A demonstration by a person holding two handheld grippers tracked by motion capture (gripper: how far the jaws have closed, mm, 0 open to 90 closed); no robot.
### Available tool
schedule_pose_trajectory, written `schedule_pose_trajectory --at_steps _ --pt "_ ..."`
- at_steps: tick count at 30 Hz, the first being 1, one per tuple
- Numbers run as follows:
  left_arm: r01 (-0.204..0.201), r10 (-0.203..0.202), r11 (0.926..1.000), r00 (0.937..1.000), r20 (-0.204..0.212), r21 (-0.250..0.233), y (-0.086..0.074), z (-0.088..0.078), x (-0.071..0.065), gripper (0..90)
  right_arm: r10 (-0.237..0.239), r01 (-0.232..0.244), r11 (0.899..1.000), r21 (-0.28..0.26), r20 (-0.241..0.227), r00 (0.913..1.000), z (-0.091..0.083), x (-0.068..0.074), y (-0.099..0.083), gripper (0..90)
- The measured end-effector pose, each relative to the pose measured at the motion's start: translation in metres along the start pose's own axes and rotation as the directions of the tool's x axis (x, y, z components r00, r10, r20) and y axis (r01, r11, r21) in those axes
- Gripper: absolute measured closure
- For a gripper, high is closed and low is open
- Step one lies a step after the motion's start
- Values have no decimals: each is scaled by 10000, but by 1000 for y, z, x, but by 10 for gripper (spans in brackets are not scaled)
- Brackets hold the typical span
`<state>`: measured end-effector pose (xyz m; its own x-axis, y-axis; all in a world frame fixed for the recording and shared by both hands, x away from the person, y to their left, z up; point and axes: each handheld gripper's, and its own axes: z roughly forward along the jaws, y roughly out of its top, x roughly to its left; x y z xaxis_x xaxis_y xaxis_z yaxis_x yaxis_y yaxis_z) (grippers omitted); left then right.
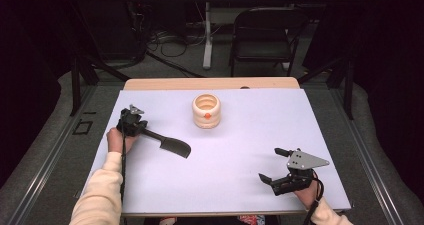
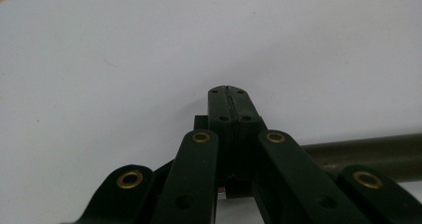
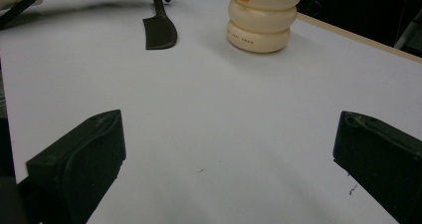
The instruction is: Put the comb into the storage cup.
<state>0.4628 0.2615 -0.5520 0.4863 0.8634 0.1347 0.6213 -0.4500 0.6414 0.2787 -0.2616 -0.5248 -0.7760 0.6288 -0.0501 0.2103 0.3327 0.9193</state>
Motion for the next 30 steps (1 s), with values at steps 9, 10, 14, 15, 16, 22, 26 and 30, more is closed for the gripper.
schedule_pose_trajectory --at_steps 9,10,14,15,16,22,26,30 --pt "130 -129 9998 9999 -16 167 -3 -5 -3 900 -15 15 10000 18 14 10000 -1 0 0 0" --pt "141 -140 9996 9999 -28 251 -5 -6 -3 900 -20 20 10000 15 19 10000 -1 0 0 0" --pt "115 -114 9992 9999 -32 389 -8 -10 -4 900 -23 23 10000 33 32 10000 -1 0 0 0" --pt "106 -106 9991 9999 -10 414 -9 -10 -4 900 -2 2 10000 40 24 10000 0 0 0 0" --pt "116 -114 9990 9999 -48 437 -9 -11 -5 900 0 0 10000 43 24 10000 0 0 0 0" --pt "-76 75 9978 10000 15 661 -11 -17 -7 900 -15 14 10000 49 44 10000 -1 0 0 0" --pt "-128 128 9971 9999 7 744 -13 -17 -10 900 1 -1 10000 65 60 10000 -1 0 0 0" --pt "-187 183 9959 9998 61 880 -14 -18 -13 900 30 -30 10000 76 57 10000 -1 0 0 0"
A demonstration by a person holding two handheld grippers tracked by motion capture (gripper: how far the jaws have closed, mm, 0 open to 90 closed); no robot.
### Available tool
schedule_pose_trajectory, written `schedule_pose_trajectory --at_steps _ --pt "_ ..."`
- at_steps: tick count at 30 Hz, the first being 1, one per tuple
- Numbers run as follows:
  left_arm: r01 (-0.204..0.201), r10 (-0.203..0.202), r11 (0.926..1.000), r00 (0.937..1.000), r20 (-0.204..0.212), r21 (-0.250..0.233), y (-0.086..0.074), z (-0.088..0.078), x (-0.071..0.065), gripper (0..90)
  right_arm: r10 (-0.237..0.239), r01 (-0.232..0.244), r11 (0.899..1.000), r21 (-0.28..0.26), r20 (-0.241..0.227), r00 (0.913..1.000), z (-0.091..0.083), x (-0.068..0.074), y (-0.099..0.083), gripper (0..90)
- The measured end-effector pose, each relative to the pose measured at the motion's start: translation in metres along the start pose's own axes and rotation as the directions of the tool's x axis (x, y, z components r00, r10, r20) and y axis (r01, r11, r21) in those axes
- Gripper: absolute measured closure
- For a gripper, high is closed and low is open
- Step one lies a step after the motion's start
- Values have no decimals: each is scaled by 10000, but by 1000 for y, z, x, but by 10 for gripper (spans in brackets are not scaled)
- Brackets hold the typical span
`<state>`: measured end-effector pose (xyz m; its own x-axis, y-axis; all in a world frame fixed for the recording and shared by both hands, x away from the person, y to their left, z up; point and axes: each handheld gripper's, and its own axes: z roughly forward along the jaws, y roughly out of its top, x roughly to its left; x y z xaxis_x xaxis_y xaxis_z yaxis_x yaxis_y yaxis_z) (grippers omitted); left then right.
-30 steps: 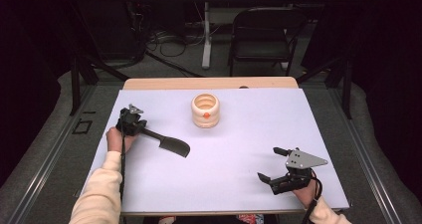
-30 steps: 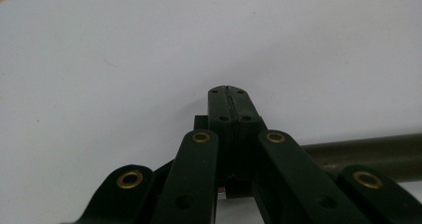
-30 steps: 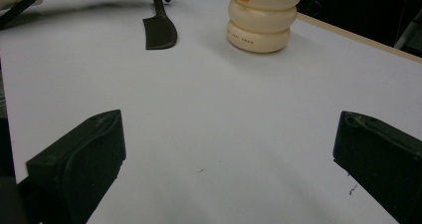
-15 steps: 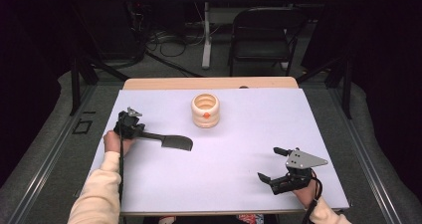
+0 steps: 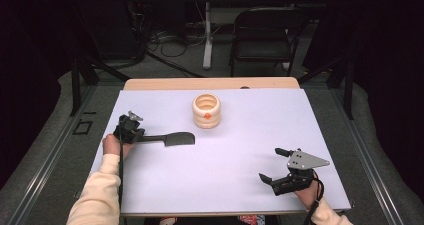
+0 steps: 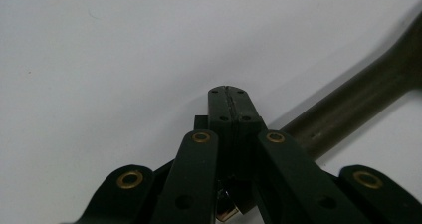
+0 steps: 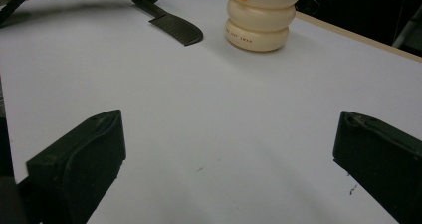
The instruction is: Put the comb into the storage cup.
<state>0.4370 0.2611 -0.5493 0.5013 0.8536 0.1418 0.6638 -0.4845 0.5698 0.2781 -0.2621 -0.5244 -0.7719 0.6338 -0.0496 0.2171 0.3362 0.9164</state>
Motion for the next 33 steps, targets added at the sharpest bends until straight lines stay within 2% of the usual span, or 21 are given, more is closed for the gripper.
schedule_pose_trajectory --at_steps 33 --pt "-165 158 9993 9997 206 329 -20 -19 -8 900 -32 32 10000 51 -6 10000 1 0 0 0"
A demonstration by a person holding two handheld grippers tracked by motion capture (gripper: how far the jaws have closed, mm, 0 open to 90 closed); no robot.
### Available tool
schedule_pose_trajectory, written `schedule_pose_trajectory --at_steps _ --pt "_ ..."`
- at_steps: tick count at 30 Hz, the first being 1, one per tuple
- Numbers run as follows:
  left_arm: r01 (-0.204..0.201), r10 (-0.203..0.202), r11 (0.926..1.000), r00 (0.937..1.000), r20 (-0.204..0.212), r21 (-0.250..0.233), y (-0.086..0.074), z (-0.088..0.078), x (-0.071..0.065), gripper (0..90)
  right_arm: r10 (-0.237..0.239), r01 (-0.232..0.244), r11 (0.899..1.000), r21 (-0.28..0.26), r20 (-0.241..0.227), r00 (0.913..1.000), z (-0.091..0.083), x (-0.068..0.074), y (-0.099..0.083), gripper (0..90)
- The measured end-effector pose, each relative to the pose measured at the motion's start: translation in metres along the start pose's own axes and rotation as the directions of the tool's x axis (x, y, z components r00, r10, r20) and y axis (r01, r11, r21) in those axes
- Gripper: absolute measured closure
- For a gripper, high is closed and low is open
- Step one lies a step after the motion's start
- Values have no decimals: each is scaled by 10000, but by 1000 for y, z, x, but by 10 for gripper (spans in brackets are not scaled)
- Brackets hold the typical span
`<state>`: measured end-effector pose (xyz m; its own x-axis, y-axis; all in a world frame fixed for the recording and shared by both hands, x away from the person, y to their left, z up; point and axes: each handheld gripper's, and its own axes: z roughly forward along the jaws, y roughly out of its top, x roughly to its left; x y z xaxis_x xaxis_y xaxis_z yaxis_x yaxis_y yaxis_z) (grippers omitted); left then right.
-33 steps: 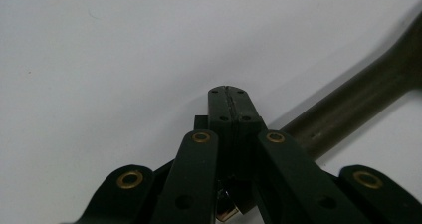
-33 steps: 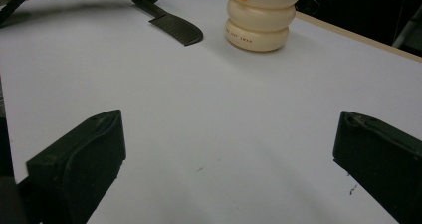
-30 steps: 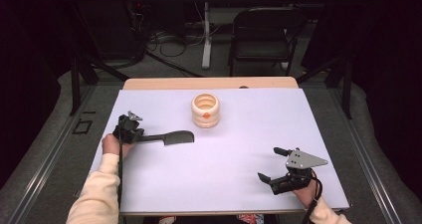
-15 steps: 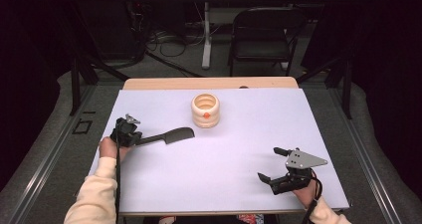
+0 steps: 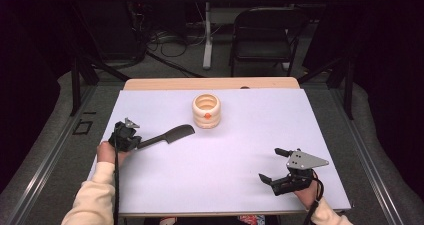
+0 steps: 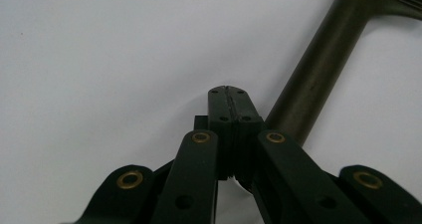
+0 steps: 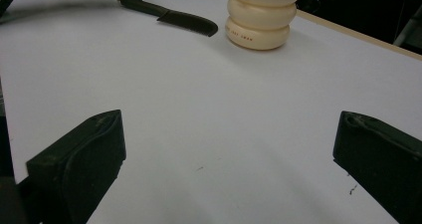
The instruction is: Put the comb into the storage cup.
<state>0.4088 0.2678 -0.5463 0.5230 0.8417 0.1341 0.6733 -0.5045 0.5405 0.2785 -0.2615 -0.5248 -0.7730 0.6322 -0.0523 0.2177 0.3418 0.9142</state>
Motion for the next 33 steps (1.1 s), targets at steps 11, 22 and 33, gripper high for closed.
schedule_pose_trajectory --at_steps 11,22,33 --pt "0 -10 9995 9995 -303 -306 0 -8 0 747 3 -3 10000 34 -15 10000 0 0 0 0" --pt "-258 227 9967 9989 -409 -764 7 -19 2 403 41 -41 10000 58 -31 10000 1 0 0 0" --pt "-1143 1130 9904 9934 -217 -772 16 -26 -6 114 20 -19 10000 81 -52 10000 1 0 0 0"
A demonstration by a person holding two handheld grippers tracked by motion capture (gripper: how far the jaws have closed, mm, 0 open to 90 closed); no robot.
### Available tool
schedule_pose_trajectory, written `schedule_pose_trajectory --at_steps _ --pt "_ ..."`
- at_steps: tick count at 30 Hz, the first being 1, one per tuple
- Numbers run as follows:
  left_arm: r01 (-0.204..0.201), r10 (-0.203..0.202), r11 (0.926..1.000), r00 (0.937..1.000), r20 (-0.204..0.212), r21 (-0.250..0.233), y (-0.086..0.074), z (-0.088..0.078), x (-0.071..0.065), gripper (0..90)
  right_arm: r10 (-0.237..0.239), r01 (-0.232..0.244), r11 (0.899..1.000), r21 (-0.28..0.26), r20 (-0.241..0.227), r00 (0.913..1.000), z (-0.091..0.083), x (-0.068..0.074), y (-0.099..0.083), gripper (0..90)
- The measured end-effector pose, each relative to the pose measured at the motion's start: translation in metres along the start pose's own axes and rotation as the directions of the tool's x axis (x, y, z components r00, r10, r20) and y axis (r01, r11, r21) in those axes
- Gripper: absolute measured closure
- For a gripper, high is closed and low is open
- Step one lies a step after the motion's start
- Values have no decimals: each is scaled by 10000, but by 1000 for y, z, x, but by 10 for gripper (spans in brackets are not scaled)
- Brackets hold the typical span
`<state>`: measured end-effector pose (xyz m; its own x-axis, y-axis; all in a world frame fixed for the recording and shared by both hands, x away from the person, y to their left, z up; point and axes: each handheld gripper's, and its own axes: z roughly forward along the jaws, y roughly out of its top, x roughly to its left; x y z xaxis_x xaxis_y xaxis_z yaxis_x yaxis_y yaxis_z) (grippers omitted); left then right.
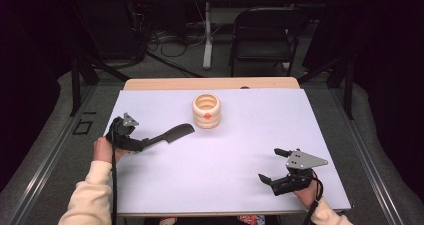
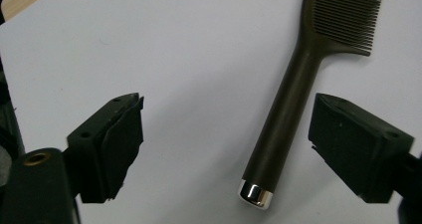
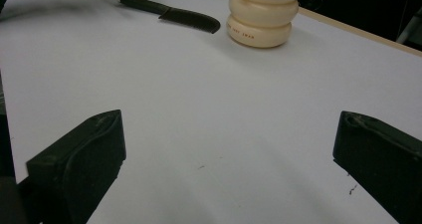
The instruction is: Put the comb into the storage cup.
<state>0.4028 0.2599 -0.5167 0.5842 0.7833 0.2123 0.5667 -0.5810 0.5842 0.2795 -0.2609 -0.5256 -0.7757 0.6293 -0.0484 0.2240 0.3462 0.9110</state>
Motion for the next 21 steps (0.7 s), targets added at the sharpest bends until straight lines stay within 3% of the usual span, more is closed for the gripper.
schedule_pose_trajectory --at_steps 6,15,21 --pt "-372 366 9988 9992 186 324 8 2 -5 4 29 -29 10000 13 -19 10000 0 0 0 0" --pt "-1088 1071 9910 9939 250 774 17 8 -13 1 42 -42 10000 50 -17 10000 1 0 0 0" --pt "-1597 1565 9792 9871 353 1252 26 10 -16 60 100 -100 9999 113 -36 9999 2 0 -1 0"
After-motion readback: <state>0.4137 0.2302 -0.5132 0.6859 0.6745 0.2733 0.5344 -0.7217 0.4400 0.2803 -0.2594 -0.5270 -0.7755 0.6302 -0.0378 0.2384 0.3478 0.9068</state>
